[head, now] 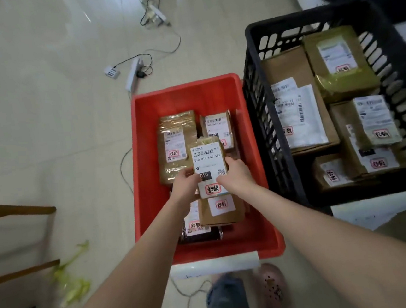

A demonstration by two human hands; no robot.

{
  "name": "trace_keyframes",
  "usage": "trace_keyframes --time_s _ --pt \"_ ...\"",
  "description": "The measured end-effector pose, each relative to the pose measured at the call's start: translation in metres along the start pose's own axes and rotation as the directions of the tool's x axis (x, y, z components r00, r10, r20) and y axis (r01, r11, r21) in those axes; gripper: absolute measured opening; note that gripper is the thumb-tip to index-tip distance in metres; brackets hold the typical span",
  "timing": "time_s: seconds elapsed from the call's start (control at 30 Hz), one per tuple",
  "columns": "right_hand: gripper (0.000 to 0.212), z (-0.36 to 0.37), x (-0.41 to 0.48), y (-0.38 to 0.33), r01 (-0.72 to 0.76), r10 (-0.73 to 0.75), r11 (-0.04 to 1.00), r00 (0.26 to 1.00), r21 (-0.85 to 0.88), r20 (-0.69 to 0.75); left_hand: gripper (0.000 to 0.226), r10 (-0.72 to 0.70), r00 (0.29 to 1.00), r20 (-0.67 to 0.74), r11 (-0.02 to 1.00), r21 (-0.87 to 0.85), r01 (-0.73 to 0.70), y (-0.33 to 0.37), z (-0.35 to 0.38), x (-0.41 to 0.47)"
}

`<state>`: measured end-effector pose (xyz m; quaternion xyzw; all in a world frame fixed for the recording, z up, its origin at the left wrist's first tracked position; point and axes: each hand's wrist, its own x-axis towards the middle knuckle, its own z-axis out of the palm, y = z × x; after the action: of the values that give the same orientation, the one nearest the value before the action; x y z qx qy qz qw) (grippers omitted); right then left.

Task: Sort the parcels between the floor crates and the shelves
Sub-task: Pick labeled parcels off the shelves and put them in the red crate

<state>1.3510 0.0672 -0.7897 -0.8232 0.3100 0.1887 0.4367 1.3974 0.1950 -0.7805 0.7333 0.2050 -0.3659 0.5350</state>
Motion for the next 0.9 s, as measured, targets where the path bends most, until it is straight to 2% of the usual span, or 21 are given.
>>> trace_keyframes --time_s 0.17,0.37,0.5,0.73,0.9 --pt "0.045 -0.007 0.055 -0.018 -0.004 0.005 0.999 0.999 0.037 -0.032 0.038 0.024 0.999 0.04 0.997 0.072 -0.027 0.039 0.003 0.058" --pt "0.044 -0.021 0.123 -0.031 -0.076 0.082 0.996 0.988 0.046 -0.13 0.039 0.047 0.984 0.173 0.984 0.161 -0.075 0.084 0.018 0.124" --pt "0.049 -0.022 0.154 -0.029 -0.11 0.118 0.992 0.983 0.065 -0.139 0.04 0.057 0.978 0.2 0.982 0.165 -0.091 0.095 0.034 0.152" --pt "0.061 -0.013 0.164 -0.022 -0.077 0.083 0.994 0.993 0.08 -0.078 0.055 0.033 0.96 0.278 0.97 0.224 -0.098 0.087 0.038 0.164" --pt "0.062 -0.021 0.148 -0.024 -0.084 0.093 0.994 0.986 0.071 -0.135 0.054 0.076 0.957 0.279 0.939 0.304 -0.163 0.084 0.033 0.155"
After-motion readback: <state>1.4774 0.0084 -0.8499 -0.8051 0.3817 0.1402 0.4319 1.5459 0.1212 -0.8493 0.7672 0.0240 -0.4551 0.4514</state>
